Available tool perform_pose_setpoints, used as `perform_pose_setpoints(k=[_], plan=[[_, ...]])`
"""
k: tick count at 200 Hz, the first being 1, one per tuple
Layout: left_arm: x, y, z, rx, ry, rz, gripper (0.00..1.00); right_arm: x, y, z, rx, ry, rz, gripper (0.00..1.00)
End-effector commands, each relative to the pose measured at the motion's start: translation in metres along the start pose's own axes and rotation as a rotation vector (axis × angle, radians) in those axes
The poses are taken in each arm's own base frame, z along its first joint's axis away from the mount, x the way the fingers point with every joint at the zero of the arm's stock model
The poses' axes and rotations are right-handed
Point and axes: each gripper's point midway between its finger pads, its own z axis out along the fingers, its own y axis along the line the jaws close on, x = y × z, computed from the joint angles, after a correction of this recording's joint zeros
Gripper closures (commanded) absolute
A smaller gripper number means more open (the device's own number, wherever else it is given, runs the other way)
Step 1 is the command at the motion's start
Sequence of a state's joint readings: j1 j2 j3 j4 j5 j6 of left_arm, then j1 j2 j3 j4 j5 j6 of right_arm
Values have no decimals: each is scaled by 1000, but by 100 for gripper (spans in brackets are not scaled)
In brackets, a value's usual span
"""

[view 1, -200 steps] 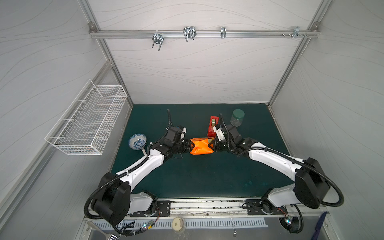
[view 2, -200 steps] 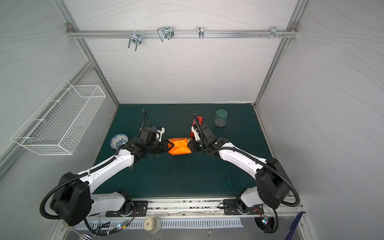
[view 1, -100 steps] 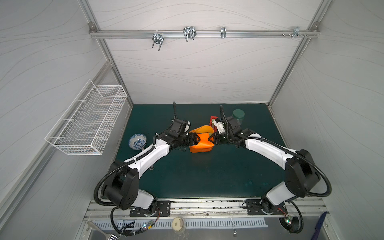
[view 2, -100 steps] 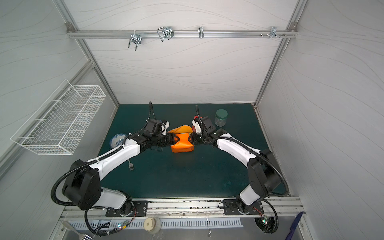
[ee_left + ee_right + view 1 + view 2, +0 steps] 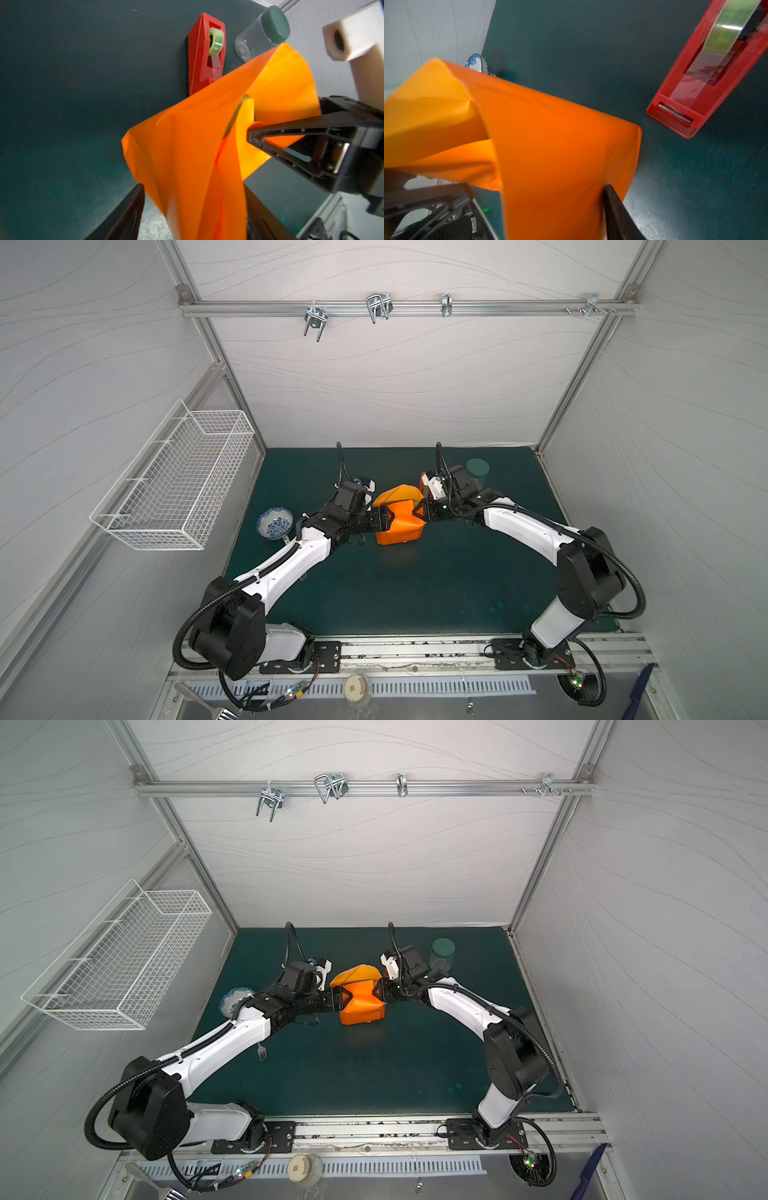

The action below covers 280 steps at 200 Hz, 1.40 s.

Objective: Wrap the gift box in paper

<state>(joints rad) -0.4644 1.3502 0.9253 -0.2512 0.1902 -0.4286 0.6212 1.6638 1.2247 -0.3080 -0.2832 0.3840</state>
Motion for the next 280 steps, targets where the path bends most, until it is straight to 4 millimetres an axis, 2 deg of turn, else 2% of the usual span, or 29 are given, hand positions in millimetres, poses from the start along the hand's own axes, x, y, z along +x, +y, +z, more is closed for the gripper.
perform_pose_setpoints(k=[1, 40, 58, 91, 116, 143, 158, 190, 214, 280], plan=[[-22, 6, 5, -53, -64, 58, 38, 0, 1, 3, -9, 28, -19, 64], [-28, 25, 18, -137, -89, 45, 57, -4, -5, 3, 4, 26, -36, 62], [-26, 30, 22, -153, -85, 42, 63, -9, -6, 0, 16, 14, -55, 60], [-19, 32, 30, -149, -58, 32, 66, -23, -3, -9, 34, -38, -86, 51], [-16, 30, 32, -134, -44, 23, 66, -30, -11, -8, 83, -70, -110, 51], [-20, 26, 31, -125, -43, 20, 62, -28, -23, 5, 126, -59, -125, 56], [-26, 28, 28, -148, -58, 20, 55, -28, -27, 10, 155, -68, -138, 62], [-44, 33, 13, -211, -131, 27, 51, -23, -31, 14, 197, -66, -158, 72], [-55, 34, 8, -235, -179, 48, 61, -19, -30, 18, 199, -57, -165, 75], [-57, 44, 36, -279, -155, 78, 80, -16, -29, 22, 202, -45, -173, 78]])
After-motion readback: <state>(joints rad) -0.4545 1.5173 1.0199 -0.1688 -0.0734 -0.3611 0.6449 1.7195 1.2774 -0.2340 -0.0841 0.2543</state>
